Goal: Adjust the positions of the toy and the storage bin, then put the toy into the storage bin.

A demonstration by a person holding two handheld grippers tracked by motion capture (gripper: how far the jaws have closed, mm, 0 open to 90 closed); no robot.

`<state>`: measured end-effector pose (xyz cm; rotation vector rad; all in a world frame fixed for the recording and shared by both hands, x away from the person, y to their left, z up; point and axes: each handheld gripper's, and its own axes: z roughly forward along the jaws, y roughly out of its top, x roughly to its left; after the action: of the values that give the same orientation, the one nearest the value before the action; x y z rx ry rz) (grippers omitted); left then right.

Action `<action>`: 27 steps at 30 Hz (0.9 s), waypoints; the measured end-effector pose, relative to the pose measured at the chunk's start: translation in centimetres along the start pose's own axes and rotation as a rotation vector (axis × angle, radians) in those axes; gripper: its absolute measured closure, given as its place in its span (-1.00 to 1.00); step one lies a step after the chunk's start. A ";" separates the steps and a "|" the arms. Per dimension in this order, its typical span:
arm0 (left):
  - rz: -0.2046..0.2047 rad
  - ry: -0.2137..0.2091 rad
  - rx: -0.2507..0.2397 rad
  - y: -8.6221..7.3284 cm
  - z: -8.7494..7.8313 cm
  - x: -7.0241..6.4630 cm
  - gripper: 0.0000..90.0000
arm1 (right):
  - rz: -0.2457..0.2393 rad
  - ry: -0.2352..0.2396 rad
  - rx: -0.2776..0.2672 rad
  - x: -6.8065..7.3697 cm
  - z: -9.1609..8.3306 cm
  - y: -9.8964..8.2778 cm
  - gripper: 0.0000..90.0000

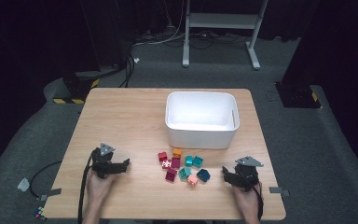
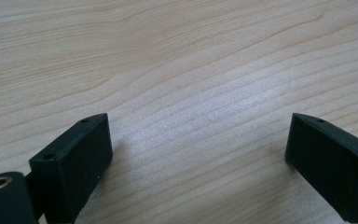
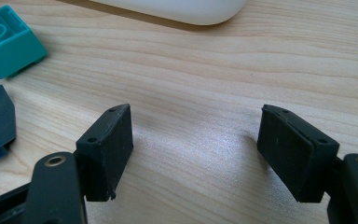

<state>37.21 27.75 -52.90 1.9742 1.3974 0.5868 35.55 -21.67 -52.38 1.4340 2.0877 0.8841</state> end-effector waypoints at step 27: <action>-0.004 0.000 -0.007 -0.1 -0.1 0.0 -0.81 | 0.025 0.034 -0.015 0.3 -0.5 -0.1 -0.52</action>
<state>37.04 27.77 -52.91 1.9651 1.3974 0.5892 35.03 -21.57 -52.14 1.4493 2.0882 0.9384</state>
